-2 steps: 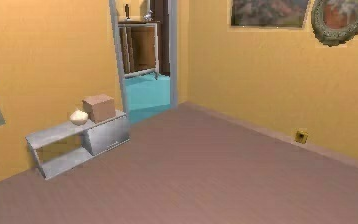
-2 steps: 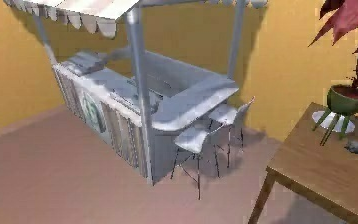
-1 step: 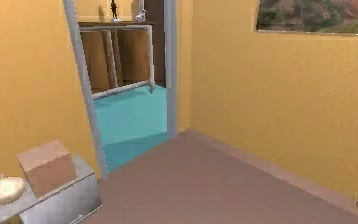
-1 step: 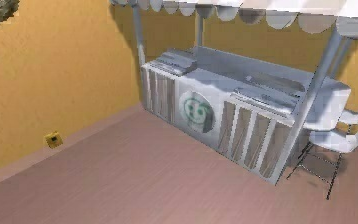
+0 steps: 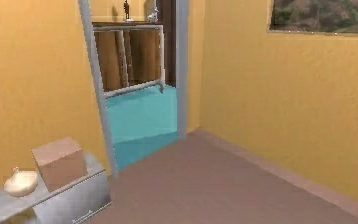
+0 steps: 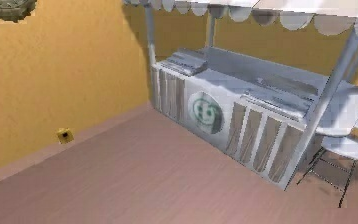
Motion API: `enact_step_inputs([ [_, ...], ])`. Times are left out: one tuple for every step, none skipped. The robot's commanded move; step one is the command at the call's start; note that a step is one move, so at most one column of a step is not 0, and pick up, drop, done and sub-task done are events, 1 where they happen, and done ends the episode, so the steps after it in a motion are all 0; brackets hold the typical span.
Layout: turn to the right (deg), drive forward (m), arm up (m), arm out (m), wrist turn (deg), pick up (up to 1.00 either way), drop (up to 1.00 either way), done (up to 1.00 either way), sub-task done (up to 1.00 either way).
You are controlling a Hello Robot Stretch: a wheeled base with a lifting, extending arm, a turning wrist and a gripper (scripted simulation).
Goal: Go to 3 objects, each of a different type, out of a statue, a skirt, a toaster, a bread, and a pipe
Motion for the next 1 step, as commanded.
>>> enact_step_inputs([
  [0.0, 0.80, 0.00, 0.00, 0.0, 0.00, 0.00, 0.00, 0.00],
])
